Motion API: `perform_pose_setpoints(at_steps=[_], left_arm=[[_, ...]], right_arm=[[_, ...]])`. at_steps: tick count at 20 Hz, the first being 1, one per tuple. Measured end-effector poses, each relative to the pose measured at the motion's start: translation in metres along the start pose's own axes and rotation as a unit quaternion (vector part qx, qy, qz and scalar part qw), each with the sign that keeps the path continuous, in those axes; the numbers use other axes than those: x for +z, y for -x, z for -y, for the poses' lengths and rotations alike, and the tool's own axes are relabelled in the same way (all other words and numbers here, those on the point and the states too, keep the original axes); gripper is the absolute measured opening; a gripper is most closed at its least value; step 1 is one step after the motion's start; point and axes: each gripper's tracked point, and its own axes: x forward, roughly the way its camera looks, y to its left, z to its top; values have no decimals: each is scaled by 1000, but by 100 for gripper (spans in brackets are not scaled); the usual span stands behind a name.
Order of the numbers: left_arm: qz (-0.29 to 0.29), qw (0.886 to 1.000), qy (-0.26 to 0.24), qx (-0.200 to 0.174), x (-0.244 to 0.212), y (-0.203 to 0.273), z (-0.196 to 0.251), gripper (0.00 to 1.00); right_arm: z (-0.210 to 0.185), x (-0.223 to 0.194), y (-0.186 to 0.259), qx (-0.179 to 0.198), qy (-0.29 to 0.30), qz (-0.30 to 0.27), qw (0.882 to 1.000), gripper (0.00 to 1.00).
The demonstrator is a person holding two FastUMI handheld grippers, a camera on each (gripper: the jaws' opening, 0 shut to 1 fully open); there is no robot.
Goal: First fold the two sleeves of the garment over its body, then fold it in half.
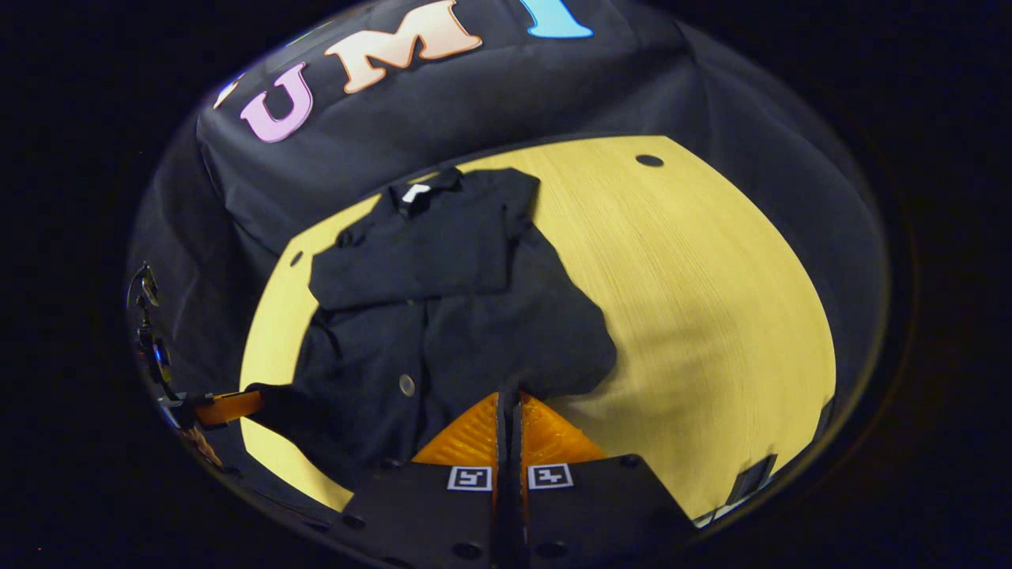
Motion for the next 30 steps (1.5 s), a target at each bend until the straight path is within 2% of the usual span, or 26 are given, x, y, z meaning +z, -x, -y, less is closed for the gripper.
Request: perform_pose_setpoints(at_steps=[8,14,16,19,22,25,29,30], left_arm=[[93,994,-50,-20,116,-16,8,0],[185,981,-43,-29,231,-35,11,0],[196,979,-41,-29,255,-42,7,0],[212,976,-55,-18,282,-62,-3,0],[223,973,-47,-17,305,-88,-10,0],[229,973,-17,-12,322,-128,-22,0],[240,970,-18,11,332,-181,-40,0],[240,971,-21,9,331,-191,-40,0]], right_arm=[[-37,109,-4,37,43,61,997,2],[-60,207,-17,49,58,121,990,2],[-75,238,-22,70,48,132,988,2],[-77,281,-31,48,83,162,982,2],[-75,310,-55,42,80,170,981,2],[-63,328,-94,22,67,164,984,2],[-45,343,-143,-19,79,166,983,3],[-41,342,-153,-24,76,162,984,5]])
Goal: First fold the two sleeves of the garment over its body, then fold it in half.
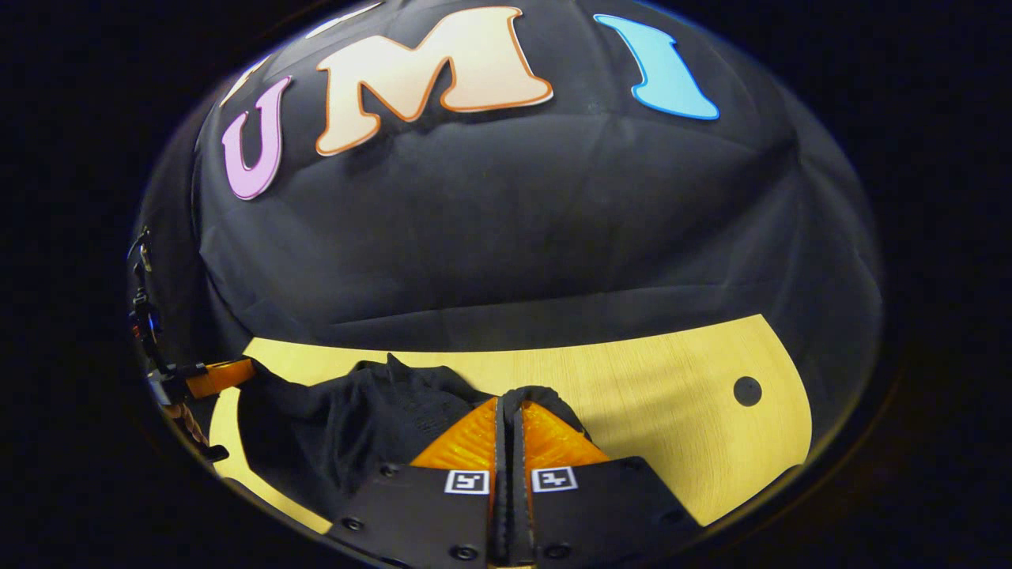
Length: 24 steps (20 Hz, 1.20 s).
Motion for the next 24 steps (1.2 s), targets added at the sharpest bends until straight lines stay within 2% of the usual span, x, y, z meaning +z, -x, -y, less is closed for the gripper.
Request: perform_pose_setpoints(at_steps=[1,2,3,4,5,8,9,16,18,19,20,21,24], left_arm=[[0,1000,-2,3,-4,-7,-3,0],[0,1000,-3,4,-7,-10,-3,7],[0,1000,-2,6,-7,-16,-1,10],[-1,1000,-6,14,-8,-16,-4,27],[0,1000,-5,19,-8,-16,-6,44],[-15,1000,15,17,-12,2,-1,95],[-6,1000,18,19,-7,12,-2,94],[53,999,-2,11,20,94,21,95],[68,998,7,6,24,124,33,95],[75,997,10,6,24,139,37,95],[84,996,10,7,26,157,42,95],[106,994,4,9,32,178,47,95],[172,985,-15,11,56,239,57,95]], right_arm=[[3,-5,-7,-5,1,-5,1000,10],[6,-9,-10,-13,5,-9,1000,17],[10,-10,-11,-20,11,-10,1000,18],[11,-10,-10,-24,15,-5,1000,29],[7,-9,-8,-21,14,0,1000,34],[1,-6,9,-23,14,19,999,83],[-2,-4,19,-22,13,27,999,100],[-20,3,93,-27,37,92,995,100],[-31,-1,122,-21,47,106,993,96],[-37,-2,138,-14,48,115,992,100],[-42,-4,152,-10,48,124,991,96],[-45,-7,168,-7,50,132,990,99],[-49,-9,221,-14,76,172,982,99]])
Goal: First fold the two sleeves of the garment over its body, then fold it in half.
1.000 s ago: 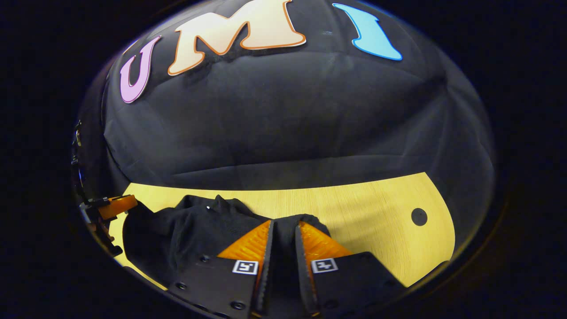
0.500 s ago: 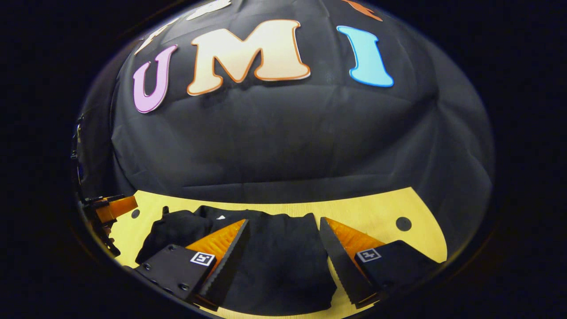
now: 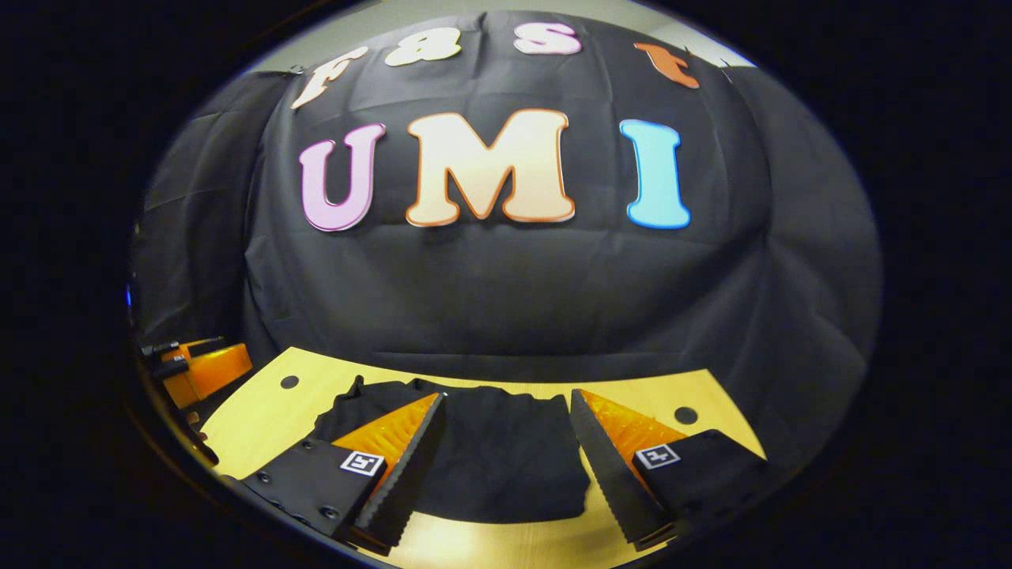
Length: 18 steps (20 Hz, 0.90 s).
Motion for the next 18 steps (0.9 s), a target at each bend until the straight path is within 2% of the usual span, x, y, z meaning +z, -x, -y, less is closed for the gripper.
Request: perform_pose_setpoints(at_steps=[2,8,13,15,18], left_arm=[[32,999,-1,6,22,32,5,93],[70,996,15,46,58,122,15,93],[99,993,9,57,81,179,45,92],[118,990,19,77,90,197,47,92],[127,989,32,76,86,215,48,92]], right_arm=[[-7,16,36,7,10,39,999,99],[-15,47,137,38,40,136,989,99],[-19,31,199,81,34,158,983,98],[-22,22,217,100,31,159,982,100],[-11,16,232,80,60,164,981,99]])
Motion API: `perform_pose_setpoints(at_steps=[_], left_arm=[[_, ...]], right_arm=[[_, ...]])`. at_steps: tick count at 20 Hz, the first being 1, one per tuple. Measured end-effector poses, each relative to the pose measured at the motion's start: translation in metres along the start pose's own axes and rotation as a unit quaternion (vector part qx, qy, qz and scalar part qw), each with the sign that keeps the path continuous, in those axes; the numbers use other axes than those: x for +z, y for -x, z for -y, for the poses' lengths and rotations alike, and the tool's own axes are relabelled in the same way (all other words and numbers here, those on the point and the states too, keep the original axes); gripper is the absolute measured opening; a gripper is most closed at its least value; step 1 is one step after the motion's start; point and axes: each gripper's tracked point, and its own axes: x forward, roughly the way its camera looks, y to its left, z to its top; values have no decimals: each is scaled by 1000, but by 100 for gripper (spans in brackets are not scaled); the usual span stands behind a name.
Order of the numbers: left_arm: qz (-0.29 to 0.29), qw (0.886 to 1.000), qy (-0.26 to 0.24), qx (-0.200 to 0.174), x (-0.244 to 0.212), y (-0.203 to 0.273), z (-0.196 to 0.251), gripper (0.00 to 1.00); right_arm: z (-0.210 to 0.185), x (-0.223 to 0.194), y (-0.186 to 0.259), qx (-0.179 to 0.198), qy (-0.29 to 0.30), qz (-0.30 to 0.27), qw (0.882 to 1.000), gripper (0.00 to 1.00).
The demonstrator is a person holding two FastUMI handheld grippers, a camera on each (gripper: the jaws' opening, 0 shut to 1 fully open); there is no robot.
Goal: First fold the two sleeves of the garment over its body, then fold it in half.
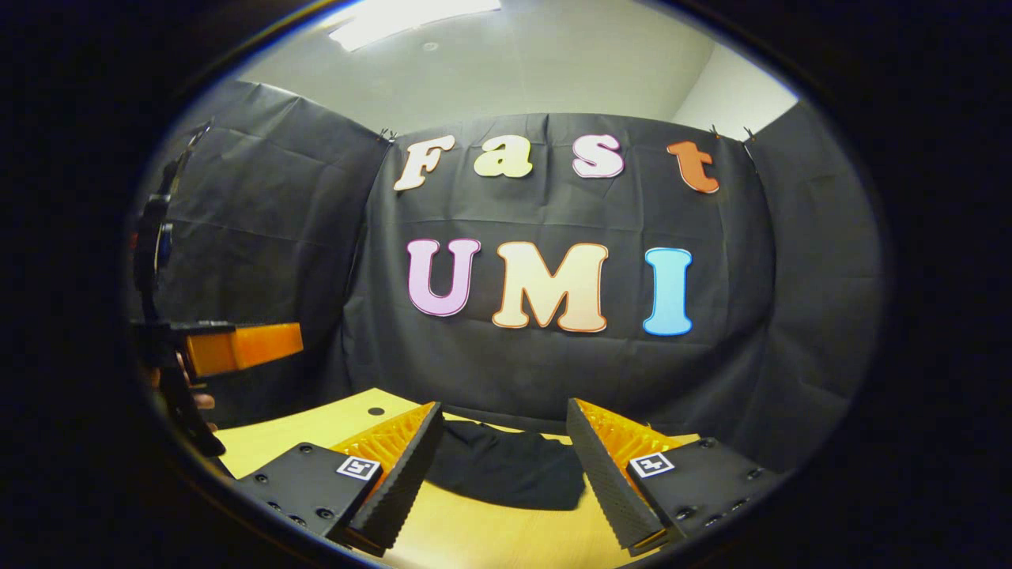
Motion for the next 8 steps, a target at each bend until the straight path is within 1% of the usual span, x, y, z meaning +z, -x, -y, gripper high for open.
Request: perform_pose_setpoints(at_steps=[1,4,6,7,8], left_arm=[[3,1000,-4,-1,2,4,-4,92],[29,999,-24,-29,14,7,-10,92],[52,997,-31,-53,22,9,-12,92],[64,996,-26,-65,26,10,-12,92],[72,995,-19,-72,27,12,-16,92]], right_arm=[[-1,6,5,-2,6,10,1000,98],[-17,19,19,-15,-5,43,999,98],[-32,15,26,-22,-20,43,999,99],[-39,14,29,-24,-24,41,999,98],[-43,15,29,-27,-26,42,998,100]])
